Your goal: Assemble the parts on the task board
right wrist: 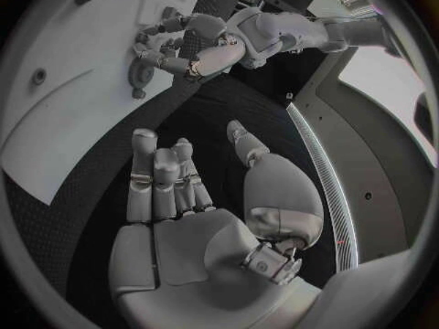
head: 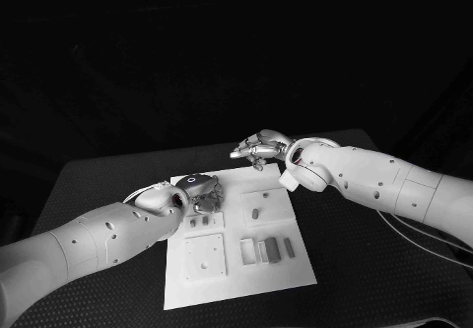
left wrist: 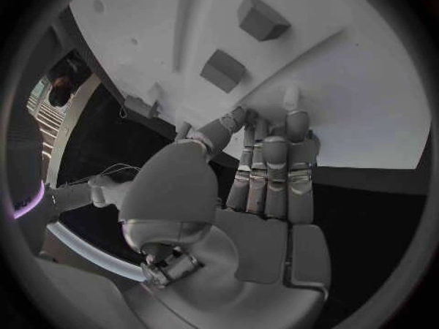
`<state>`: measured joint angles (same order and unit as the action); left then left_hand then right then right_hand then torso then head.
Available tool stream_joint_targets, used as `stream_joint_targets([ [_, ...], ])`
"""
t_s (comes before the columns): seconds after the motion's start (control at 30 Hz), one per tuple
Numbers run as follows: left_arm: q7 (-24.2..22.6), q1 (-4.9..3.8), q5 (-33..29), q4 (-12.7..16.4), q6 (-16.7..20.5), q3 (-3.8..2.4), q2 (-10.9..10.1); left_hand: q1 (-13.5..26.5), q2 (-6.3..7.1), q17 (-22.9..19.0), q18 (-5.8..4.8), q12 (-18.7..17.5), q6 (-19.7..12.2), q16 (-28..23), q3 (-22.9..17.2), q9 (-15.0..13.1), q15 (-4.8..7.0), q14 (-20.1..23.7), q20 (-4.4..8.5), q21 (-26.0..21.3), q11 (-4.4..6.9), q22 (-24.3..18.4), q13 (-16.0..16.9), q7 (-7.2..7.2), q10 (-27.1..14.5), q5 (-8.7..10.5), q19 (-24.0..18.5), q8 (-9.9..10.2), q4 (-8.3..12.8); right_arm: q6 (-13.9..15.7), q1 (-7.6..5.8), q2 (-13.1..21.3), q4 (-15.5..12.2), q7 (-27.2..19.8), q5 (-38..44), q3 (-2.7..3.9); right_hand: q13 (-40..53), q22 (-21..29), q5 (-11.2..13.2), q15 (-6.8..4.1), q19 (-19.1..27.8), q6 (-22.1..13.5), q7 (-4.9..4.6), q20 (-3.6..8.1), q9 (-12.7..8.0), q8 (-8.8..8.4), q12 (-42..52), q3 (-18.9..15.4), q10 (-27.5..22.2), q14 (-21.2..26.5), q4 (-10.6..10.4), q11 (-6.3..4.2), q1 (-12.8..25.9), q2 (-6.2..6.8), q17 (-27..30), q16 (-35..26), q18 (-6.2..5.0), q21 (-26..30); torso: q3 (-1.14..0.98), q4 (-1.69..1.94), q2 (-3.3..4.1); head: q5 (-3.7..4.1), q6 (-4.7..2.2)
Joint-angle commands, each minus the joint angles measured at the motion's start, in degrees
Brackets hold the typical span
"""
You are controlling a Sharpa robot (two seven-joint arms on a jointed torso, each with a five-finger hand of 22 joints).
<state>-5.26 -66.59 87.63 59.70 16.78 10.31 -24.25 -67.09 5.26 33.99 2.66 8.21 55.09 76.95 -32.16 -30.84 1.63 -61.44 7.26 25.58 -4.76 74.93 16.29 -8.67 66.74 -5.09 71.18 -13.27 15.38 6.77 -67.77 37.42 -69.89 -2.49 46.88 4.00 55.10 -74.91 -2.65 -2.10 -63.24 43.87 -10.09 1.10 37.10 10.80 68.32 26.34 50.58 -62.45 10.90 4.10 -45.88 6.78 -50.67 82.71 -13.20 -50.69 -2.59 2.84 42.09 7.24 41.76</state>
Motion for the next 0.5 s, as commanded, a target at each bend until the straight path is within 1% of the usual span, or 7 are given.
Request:
stream_joint_targets([
  [0.03,1.54,0.45,2.42,-0.28,-2.60,0.32,0.17,-0.37,-0.36,-0.11,4.30,-0.18,0.55,0.28,-0.32,0.10,0.09,-0.56,0.03,0.44,0.06,1.31,0.05,0.20,0.66,-0.08,0.41,-0.31,0.25,-0.30,0.02,-0.04,-0.13,-0.37,0.14,0.01,-0.10,-0.94,-0.11,-0.01,-0.06,-0.07,-0.51,0.36,0.08,-0.21,0.24,-0.14,-0.33,0.51,0.28,0.04,0.05,-0.36,0.10,0.28,-1.80,0.34,-0.02,0.05,-0.02,0.07,0.05],
  [0.37,2.25,0.45,4.37,-0.35,-3.92,0.38,0.14,-1.45,-0.67,-0.46,4.28,-0.04,1.78,0.69,-1.06,0.23,0.57,-1.55,0.41,1.07,0.55,1.26,0.53,0.71,2.08,-0.36,1.10,-1.04,0.78,-0.31,0.02,-0.03,-0.15,-0.41,0.14,0.01,-0.11,-0.94,-0.11,-0.01,-0.07,-0.05,-0.51,0.36,0.08,-0.21,0.25,-0.15,-0.33,0.51,0.28,0.04,0.07,-0.37,0.10,0.29,-1.80,0.34,0.04,0.05,-0.04,0.14,0.13],
  [0.5,2.29,0.45,5.06,-0.42,-4.01,0.51,0.17,-1.77,-0.75,-0.62,4.28,-0.08,2.18,0.75,-1.29,0.28,0.74,-1.94,0.59,1.33,0.71,1.27,0.67,0.88,2.51,-0.59,1.44,-1.27,0.86,-0.34,0.02,-0.03,-0.16,-0.42,0.14,0.01,-0.11,-0.94,-0.11,-0.01,-0.07,-0.05,-0.51,0.36,0.09,-0.20,0.26,-0.16,-0.33,0.51,0.28,0.04,0.08,-0.37,0.10,0.29,-1.80,0.34,0.05,0.08,-0.04,0.15,0.23],
])
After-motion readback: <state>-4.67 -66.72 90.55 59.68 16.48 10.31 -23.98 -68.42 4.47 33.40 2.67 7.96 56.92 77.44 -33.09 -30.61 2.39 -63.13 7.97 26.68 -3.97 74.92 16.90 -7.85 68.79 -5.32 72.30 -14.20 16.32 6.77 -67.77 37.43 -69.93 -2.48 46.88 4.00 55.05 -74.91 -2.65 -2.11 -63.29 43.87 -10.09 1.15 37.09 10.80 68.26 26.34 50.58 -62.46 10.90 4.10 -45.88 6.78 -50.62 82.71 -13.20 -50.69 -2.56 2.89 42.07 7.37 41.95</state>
